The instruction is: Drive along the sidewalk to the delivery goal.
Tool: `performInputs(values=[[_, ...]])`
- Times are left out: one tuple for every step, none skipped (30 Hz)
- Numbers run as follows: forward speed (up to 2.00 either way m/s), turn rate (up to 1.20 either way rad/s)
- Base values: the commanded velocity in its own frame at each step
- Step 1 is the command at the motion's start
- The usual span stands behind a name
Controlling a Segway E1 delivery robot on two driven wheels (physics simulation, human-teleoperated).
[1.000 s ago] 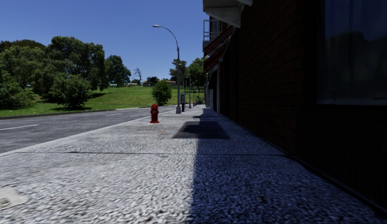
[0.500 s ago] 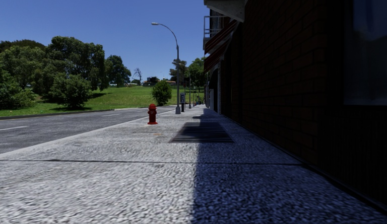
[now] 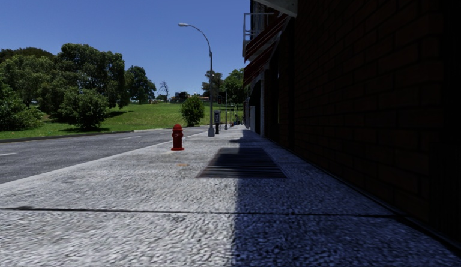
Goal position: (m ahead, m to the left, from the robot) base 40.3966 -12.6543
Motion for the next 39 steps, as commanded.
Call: performInputs(values=[[1.24,0.00],[1.27,0.00],[1.30,0.00],[1.32,0.00],[1.33,0.00],[1.35,0.00],[1.41,0.00],[1.41,0.00],[1.44,0.00],[1.46,0.00],[1.47,0.00],[1.48,0.00],[1.48,0.00],[1.48,0.00],[1.48,0.00],[1.48,0.00],[1.48,0.00],[1.48,0.00],[1.48,0.00],[1.48,0.00],[1.48,0.00],[1.48,0.00],[1.49,0.00],[1.49,0.00],[1.49,0.00],[1.49,0.00],[1.49,0.00],[1.49,0.00],[1.49,0.00],[1.49,0.00],[1.49,0.00],[1.49,0.00],[1.49,0.00],[1.49,0.00],[1.49,0.00],[1.49,0.00],[1.49,0.00],[1.49,0.00],[1.49,0.00]])
